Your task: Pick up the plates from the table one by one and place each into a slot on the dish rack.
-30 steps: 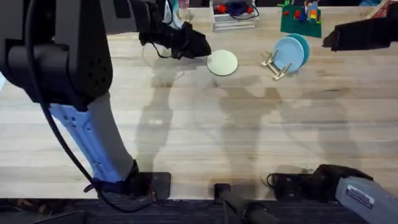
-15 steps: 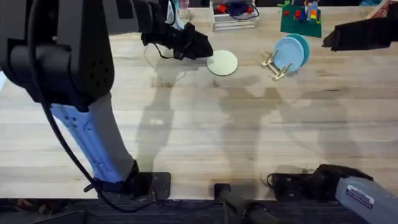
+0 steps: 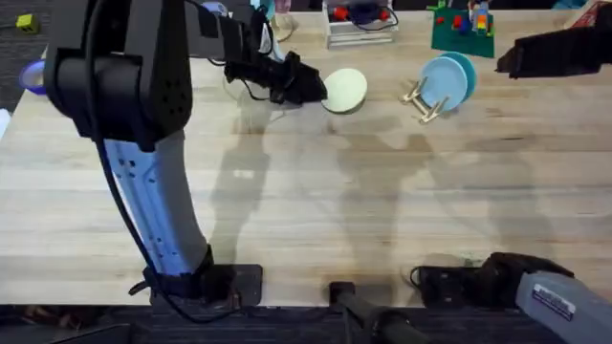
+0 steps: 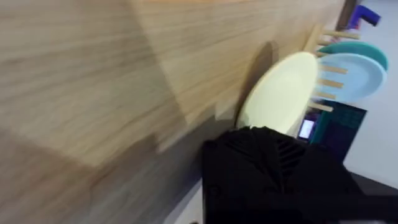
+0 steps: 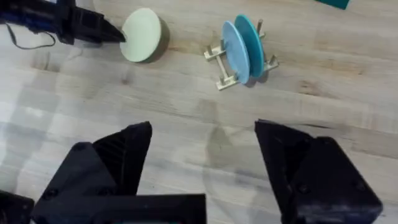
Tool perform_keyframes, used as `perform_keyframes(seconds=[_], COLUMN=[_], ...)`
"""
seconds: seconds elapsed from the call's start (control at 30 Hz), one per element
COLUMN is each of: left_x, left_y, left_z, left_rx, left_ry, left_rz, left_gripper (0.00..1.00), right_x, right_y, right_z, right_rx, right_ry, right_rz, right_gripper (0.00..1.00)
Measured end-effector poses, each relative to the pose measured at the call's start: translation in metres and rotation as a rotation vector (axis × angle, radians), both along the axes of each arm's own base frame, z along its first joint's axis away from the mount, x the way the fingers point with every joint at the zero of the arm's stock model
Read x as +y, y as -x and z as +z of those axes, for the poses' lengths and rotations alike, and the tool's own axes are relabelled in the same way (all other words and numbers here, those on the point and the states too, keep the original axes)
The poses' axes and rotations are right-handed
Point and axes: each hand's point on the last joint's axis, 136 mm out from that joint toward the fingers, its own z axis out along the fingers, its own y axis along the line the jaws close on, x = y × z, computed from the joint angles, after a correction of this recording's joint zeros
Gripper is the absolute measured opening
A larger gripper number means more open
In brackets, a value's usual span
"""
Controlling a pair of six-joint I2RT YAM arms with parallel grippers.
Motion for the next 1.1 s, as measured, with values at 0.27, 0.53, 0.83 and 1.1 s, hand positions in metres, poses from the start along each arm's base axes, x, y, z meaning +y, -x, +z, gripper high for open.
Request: perform_keyframes(seconds=[0.27,0.53,0.83,1.1], left_x=[-0.002,-0.002,-0.002,-0.002], left_y=[-0.001,-0.001,-0.001,-0.001], left_z=[0.0,0.0,0.0,0.0], left_rx=[0.013,0.013,0.012,0.013], left_ry=[0.022,0.022,0.022,0.021], left_rz=[-0.004,-0.004,-0.004,-0.004], left_gripper=[0.039,0.038,0.039,0.038], right_x=[0.0,0.009,0.035,0.081], right_y=[0.0,-0.007,-0.029,-0.066], right_z=[0.0,0.009,-0.003,-0.036], right_rx=[0.0,-0.049,0.004,0.087], right_ry=[0.0,-0.044,-0.12,-0.15], right_rz=[0.0,0.033,0.085,0.202], right_gripper=[0.995,0.995,0.995,0.994])
